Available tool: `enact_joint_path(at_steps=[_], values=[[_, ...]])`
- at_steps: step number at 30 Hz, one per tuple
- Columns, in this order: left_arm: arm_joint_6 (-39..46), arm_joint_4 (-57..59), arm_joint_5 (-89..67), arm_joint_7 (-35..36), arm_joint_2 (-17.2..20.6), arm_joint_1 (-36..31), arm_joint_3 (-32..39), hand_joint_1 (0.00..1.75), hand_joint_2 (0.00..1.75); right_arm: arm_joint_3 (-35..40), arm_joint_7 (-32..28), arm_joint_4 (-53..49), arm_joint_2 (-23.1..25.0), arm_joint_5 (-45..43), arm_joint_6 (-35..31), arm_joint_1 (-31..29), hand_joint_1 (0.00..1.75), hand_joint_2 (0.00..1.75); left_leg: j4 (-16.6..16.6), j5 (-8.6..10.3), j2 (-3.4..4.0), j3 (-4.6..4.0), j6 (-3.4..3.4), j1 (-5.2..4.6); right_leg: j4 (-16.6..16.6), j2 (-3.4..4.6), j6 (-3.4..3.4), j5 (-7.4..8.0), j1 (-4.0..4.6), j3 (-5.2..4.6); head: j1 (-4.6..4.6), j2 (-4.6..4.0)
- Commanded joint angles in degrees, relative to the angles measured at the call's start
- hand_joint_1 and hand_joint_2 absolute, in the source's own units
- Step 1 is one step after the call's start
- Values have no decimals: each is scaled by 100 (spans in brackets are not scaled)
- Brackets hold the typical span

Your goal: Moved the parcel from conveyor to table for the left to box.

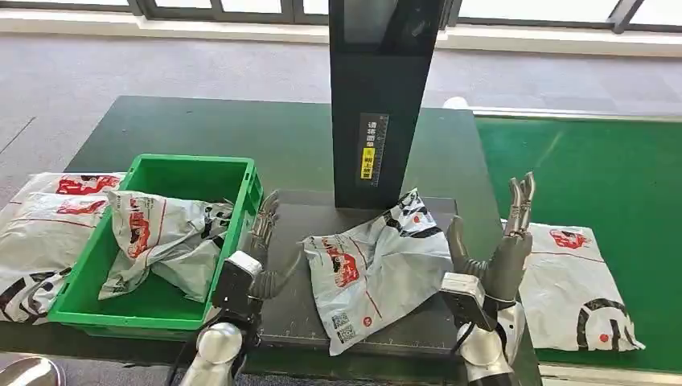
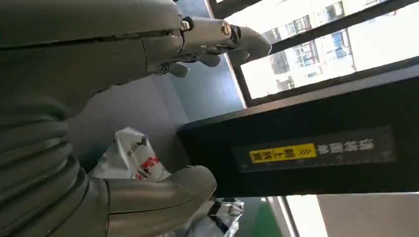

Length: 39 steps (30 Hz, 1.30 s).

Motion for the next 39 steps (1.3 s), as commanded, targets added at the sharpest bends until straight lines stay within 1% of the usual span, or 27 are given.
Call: enact_joint_path(at_steps=[1,2,4,5,7,8,10,11,13,15,18,19,20,23,24,25,27,28,29,30,31,32,33,34,35,39], values=[[489,1620,-712,146,-360,-985,-503,0,175,-390,11,315,118,-1,-291,-60,0,175,-1,6,-28,-3,0,1,-4,-33,-3,-2,2,9,0,0],[489,1620,-712,146,-360,-985,-503,0,175,-390,11,315,118,-1,-291,-60,0,175,-6,10,-36,-2,0,1,-10,-44,-4,-2,2,13,0,2],[489,1620,-712,146,-360,-985,-503,0,175,-390,11,315,118,-1,-291,-60,0,175,1,5,-21,-6,0,1,-1,-27,-3,-2,2,4,0,2],[489,1620,-712,146,-360,-985,-503,0,175,-390,11,315,118,-1,-291,-60,0,175,-1,7,-27,-8,-1,4,-6,-35,-5,-1,5,6,0,2],[489,1620,-712,146,-360,-985,-503,0,175,-390,11,315,118,-1,-291,-60,0,175,3,4,-17,-7,-1,3,0,-21,-3,-1,4,1,0,2],[489,1620,-712,146,-360,-985,-503,0,175,-390,11,315,118,-1,-291,-60,0,175,-1,7,-27,-7,-2,2,-4,-34,-6,-2,4,4,0,2],[489,1620,-712,146,-360,-985,-503,0,175,-390,11,315,118,-1,-291,-60,0,175,4,3,-14,-7,-1,3,0,-19,-3,-1,4,0,0,2],[489,1620,-712,146,-360,-985,-503,0,175,-390,11,315,118,-1,-291,-60,0,175,0,5,-25,-7,-1,3,-4,-31,-5,-2,5,5,0,0],[491,1811,-804,155,-345,-1043,-560,0,175,-441,11,384,145,22,-291,-103,0,175,-1,5,-24,-6,0,3,-5,-32,-5,-3,4,7,0,2],[690,2239,-1058,249,-351,-1205,-603,0,175,-572,11,417,206,28,-291,-148,0,175,-4,8,-27,-4,0,1,-7,-35,-5,-1,3,8,0,0],[909,2536,-1262,287,-376,-1305,-662,0,175,-659,11,466,229,-2,-291,-198,0,175,-1,6,-23,-6,1,0,-3,-27,-2,-1,2,6,0,2],[913,2558,-1266,288,-376,-1314,-684,0,175,-677,11,472,237,-1,-291,-207,0,175,-6,9,-24,-3,2,-1,-8,-29,-3,2,1,11,0,2],[945,2594,-1289,299,-376,-1328,-717,0,175,-697,11,498,233,-14,-291,-223,0,175,1,2,-10,-4,1,1,-1,-14,-2,0,2,6,0,2],[1045,2683,-1377,364,-376,-1374,-792,0,175,-710,11,570,227,-23,-291,-253,0,175,-5,7,-22,-4,1,0,-8,-28,-5,0,2,9,0,2],[1048,2692,-1380,368,-376,-1376,-799,0,175,-708,11,581,223,-24,-291,-258,0,175,1,4,-16,-7,0,2,-2,-20,-2,1,3,4,0,2],[1239,2699,-1438,388,-376,-1383,-798,0,175,-667,11,664,205,-14,-291,-274,0,175,1,3,-12,-5,1,0,-1,-15,-1,1,1,5,0,0],[1236,2626,-1405,395,-376,-1354,-772,0,175,-721,11,820,246,90,-291,-316,0,175,1,2,-8,-5,0,1,-1,-11,-2,1,3,2,0,0],[1626,3324,-2845,1699,-306,-1693,-1576,0,175,-849,11,1128,328,205,-224,-414,0,175,-2,4,-13,-4,0,0,-4,-19,-4,1,2,6,0,2],[2460,3948,-3244,2486,-376,-1931,-2216,0,175,-872,11,1175,382,262,-259,-449,0,175,1,2,-9,-5,-1,2,-1,-13,-3,0,3,6,0,0],[2823,4345,-3656,3527,-376,-2133,-2760,0,175,-870,11,1196,392,276,-278,-457,0,175,-14,6,-14,4,-1,0,-17,-23,-8,2,3,18,0,2],[2912,4491,-3535,3729,-376,-2204,-2981,0,175,-867,11,1210,393,276,-291,-460,0,175,-1,7,-32,-4,0,0,-2,-36,-1,-2,1,17,0,0],[2894,4535,-3477,3746,-376,-2220,-2988,0,175,-868,11,1213,389,275,-290,-460,0,175,-7,13,-49,-1,1,-1,-10,-55,-3,-3,1,21,0,0],[2947,4665,-3397,3754,-376,-2277,-3057,0,175,-878,11,1207,390,269,-285,-462,0,175,-4,10,-38,-4,1,-2,-5,-41,-2,-2,-1,9,-2,0],[2979,4715,-3330,3724,-376,-2299,-3071,0,175,-884,11,1200,392,271,-279,-461,0,175,-9,14,-44,-5,2,-3,-11,-49,-3,1,-1,12,0,2],[3000,4791,-3256,3713,-376,-2343,-3063,0,175,-907,11,1184,401,276,-259,-462,0,175,-4,6,-24,-1,3,-1,-6,-26,-1,2,1,14,-2,2],[3048,4982,-3458,3986,-376,-2423,-3138,0,175,-960,11,1187,445,336,-200,-483,0,175,-15,5,-8,6,1,-2,-15,-16,-3,8,1,26,-2,2]])
